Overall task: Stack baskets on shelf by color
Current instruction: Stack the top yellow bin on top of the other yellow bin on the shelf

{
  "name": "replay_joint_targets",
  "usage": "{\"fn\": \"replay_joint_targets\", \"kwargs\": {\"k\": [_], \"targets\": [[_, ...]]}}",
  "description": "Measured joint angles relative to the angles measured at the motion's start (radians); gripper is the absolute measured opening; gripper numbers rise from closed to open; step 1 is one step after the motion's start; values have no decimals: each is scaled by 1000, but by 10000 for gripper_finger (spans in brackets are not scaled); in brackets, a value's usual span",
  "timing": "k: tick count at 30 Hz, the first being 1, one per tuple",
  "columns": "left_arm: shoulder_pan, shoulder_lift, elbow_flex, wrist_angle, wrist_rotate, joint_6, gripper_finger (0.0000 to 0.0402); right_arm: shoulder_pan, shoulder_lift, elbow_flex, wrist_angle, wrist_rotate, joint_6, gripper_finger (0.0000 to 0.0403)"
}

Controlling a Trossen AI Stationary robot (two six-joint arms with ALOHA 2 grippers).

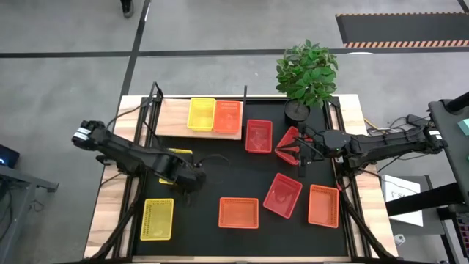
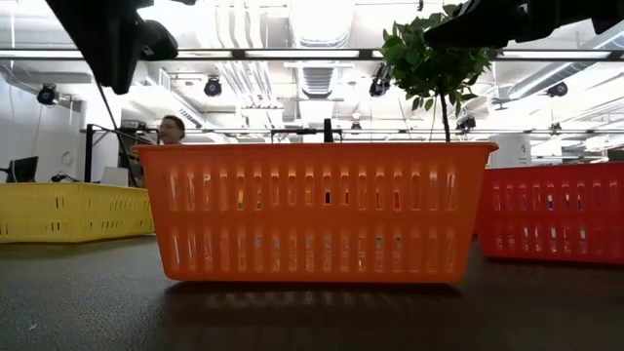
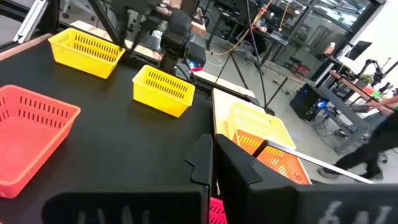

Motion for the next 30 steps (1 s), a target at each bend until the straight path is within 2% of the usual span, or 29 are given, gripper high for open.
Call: {"fn": "replay_joint_targets", "kwargs": {"k": [5,9,13,16,24,30], "targets": [[-29,54,23,-36,66,-1,63,0,0,0,-1,0,0,9],[-51,63,-2,-133,63,-35,63,0,0,0,-1,0,0,9],[-49,57,-54,-141,55,-19,67,0,0,0,-2,-1,8,9],[-49,52,-88,-142,53,24,85,0,0,0,-3,-2,10,9],[-49,52,-202,-142,-24,118,171,0,0,0,-3,-3,10,9],[-49,50,-272,-79,-23,146,169,0,0,0,-4,-3,7,9]]}}
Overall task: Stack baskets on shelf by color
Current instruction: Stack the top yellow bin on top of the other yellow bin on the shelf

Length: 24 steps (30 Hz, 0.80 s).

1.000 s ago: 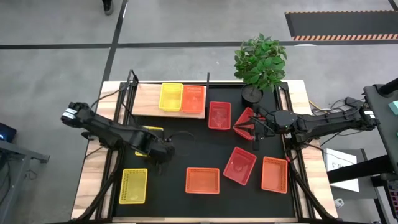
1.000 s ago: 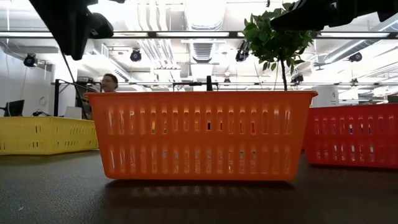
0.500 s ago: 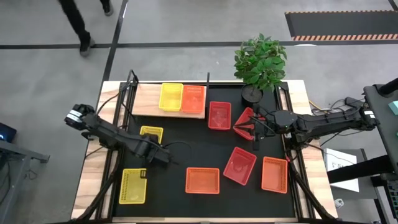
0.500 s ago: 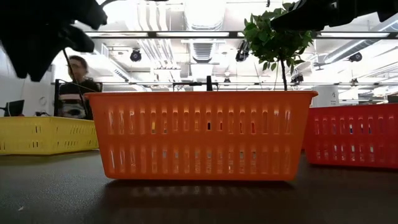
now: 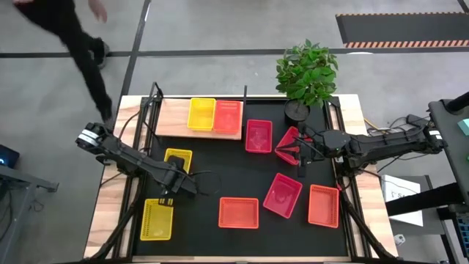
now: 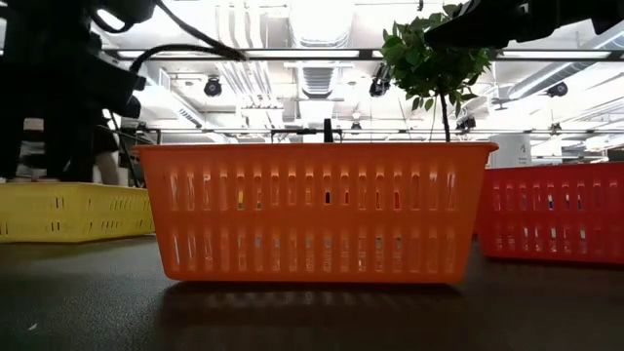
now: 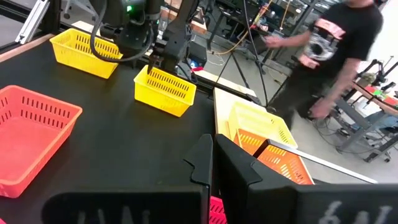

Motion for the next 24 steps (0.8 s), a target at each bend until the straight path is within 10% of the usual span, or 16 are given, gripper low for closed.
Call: {"fn": "replay_joint_targets", "kwargs": {"k": [24], "targets": [[3,-2,-111,148,0,0,7,0,0,0,-1,1,-1,9]]}}
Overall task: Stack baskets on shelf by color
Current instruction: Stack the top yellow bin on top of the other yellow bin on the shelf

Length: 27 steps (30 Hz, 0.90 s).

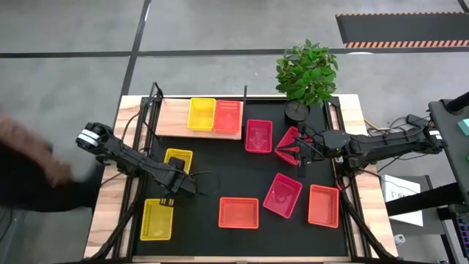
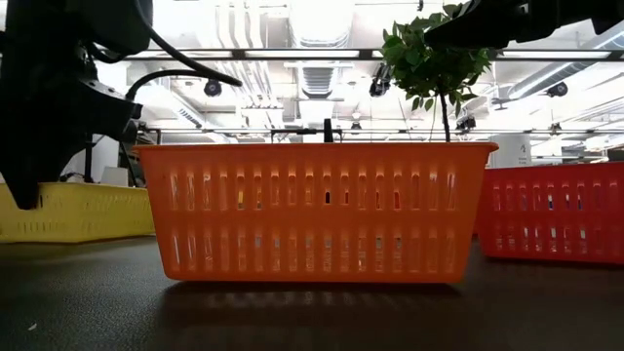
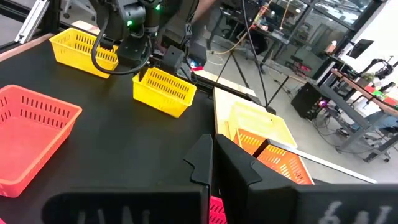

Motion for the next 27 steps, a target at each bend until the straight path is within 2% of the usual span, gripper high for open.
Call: {"fn": "replay_joint_targets", "kwargs": {"k": [8,15,23,27], "targets": [[0,0,30,-1,-1,-12,2,0,0,0,0,0,0,9],[0,0,177,-19,-11,-29,1,0,0,0,-1,2,1,9],[0,0,431,-89,-142,-32,0,0,0,0,-1,2,1,9],[0,0,548,-86,-266,41,0,0,0,0,-1,2,1,9]]}}
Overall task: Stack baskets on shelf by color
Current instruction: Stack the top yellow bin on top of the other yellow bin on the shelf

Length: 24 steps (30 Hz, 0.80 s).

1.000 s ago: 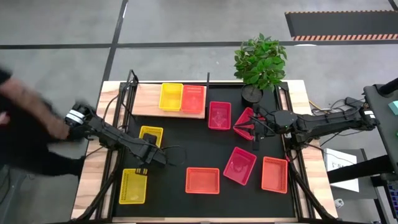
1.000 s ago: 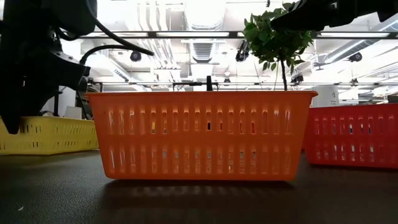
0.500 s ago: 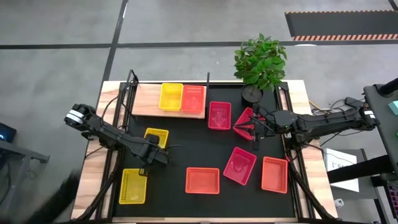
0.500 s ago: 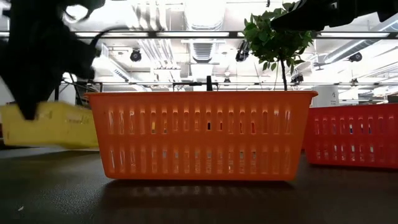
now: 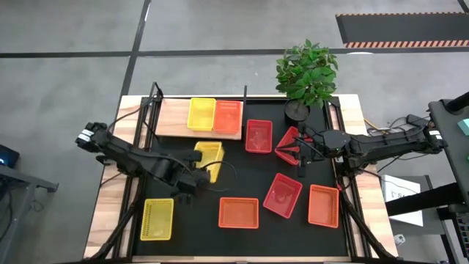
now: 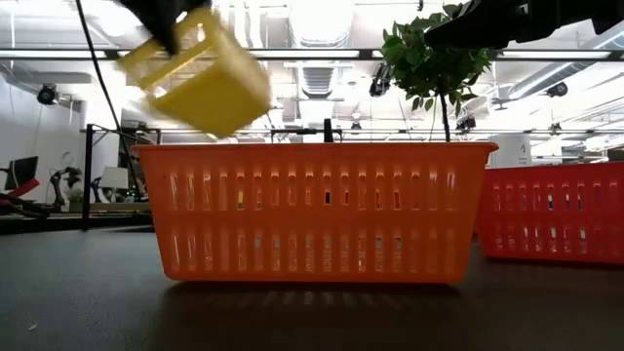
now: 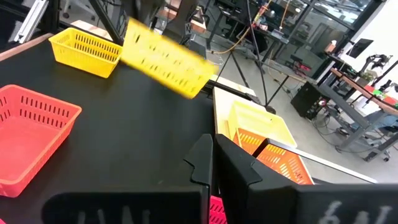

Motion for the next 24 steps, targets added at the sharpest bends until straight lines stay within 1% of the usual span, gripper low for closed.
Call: {"fn": "replay_joint_targets", "kwargs": {"k": [2,5,7,9,17,24], "targets": [[0,0,36,-1,-61,70,0,0,0,0,0,0,0,9],[7,-3,58,-1,-159,176,0,0,0,0,0,0,0,9],[27,-5,58,-2,-232,233,0,0,0,0,0,0,0,9],[67,-7,52,-4,-272,273,0,0,0,0,0,0,0,9],[277,-7,49,-5,-270,334,0,0,0,0,-5,0,0,9],[464,-6,44,-55,-171,365,0,0,0,0,-27,0,1,9]]}}
